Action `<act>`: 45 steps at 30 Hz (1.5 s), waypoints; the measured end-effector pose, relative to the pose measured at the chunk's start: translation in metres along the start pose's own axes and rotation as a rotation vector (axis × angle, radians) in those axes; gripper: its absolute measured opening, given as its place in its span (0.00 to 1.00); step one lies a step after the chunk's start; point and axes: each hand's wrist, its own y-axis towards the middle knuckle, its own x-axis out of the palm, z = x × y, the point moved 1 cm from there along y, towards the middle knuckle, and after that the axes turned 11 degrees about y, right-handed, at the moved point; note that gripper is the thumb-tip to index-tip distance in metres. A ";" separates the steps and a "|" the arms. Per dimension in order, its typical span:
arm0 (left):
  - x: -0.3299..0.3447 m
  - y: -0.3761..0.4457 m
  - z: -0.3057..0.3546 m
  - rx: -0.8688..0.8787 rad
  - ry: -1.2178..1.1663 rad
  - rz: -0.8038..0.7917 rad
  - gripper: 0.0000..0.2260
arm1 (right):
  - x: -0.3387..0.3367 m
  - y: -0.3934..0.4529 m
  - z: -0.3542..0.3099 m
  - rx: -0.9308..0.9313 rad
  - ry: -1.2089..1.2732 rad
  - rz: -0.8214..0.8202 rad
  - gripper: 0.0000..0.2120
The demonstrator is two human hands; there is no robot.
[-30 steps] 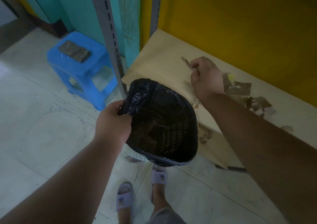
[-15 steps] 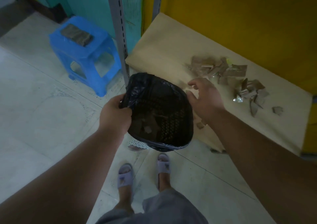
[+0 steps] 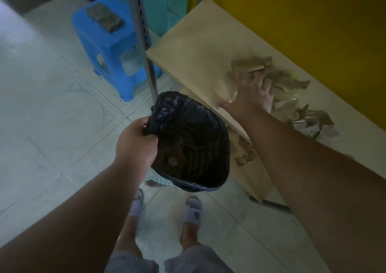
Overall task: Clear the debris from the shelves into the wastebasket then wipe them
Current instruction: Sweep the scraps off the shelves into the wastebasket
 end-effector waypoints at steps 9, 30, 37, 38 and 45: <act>0.023 -0.002 0.000 -0.075 -0.094 0.037 0.26 | 0.003 0.049 0.021 -0.164 -0.012 -0.194 0.56; 0.038 0.002 -0.002 -0.095 -0.105 0.011 0.25 | 0.012 0.054 0.003 -0.241 -0.046 0.123 0.18; 0.034 -0.003 0.000 -0.125 -0.136 -0.003 0.25 | -0.007 0.019 0.006 -0.176 0.550 0.351 0.14; 0.034 -0.003 0.001 -0.119 -0.128 -0.007 0.24 | -0.009 0.003 0.002 -0.216 0.606 0.381 0.13; 0.021 -0.008 -0.002 -0.105 -0.136 -0.043 0.27 | 0.002 -0.098 -0.036 -0.439 0.722 0.088 0.08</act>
